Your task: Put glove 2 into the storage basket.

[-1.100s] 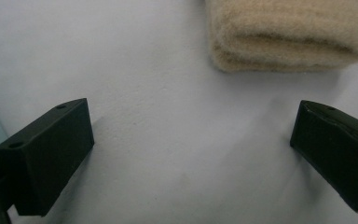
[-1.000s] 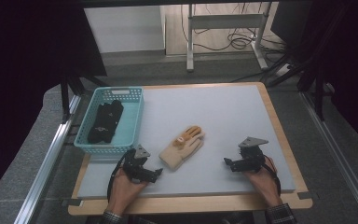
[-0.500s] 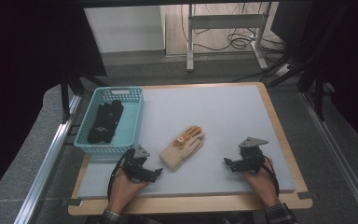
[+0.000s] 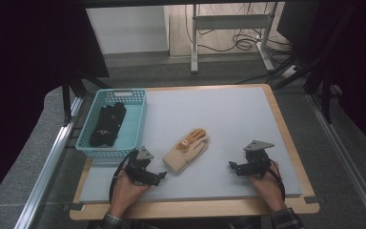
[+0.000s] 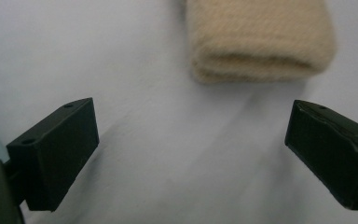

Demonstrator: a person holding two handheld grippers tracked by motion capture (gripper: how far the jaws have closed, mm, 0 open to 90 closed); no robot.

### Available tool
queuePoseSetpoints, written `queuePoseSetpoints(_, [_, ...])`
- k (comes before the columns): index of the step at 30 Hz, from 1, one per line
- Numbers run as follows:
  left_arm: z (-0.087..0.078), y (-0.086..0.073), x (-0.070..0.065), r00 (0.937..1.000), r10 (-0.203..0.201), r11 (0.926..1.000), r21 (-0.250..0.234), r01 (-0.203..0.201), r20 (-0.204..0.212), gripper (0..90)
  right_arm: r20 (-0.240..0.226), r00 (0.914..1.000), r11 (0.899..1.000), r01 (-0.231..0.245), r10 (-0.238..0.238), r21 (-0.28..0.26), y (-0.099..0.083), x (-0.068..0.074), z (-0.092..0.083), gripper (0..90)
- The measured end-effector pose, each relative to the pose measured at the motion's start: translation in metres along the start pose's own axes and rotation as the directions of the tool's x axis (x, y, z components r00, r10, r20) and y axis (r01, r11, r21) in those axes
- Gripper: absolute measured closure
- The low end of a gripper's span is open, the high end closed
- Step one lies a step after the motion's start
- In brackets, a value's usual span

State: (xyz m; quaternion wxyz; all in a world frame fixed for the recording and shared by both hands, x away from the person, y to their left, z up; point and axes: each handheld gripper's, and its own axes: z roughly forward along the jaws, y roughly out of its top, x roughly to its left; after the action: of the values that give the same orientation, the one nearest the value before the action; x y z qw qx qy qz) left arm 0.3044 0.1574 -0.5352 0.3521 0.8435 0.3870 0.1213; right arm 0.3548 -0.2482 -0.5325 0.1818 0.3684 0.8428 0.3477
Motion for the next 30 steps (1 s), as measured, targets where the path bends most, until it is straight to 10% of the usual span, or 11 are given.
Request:
queuePoseSetpoints(16, [-0.003,0.04,-0.009,0.9976,0.032,0.9994,-0.017,-0.031,0.062,1.1,0.002,1.0,1.0,0.0,0.0,0.0,0.0,0.0,0.0,11.5])
queuePoseSetpoints(30, [0.032,0.088,-0.013,0.9948,0.05,0.9983,0.027,-0.052,0.089,1.9,0.002,1.0,1.0,0.001,-0.001,-0.001,0.0,0.0,0.0,11.5])
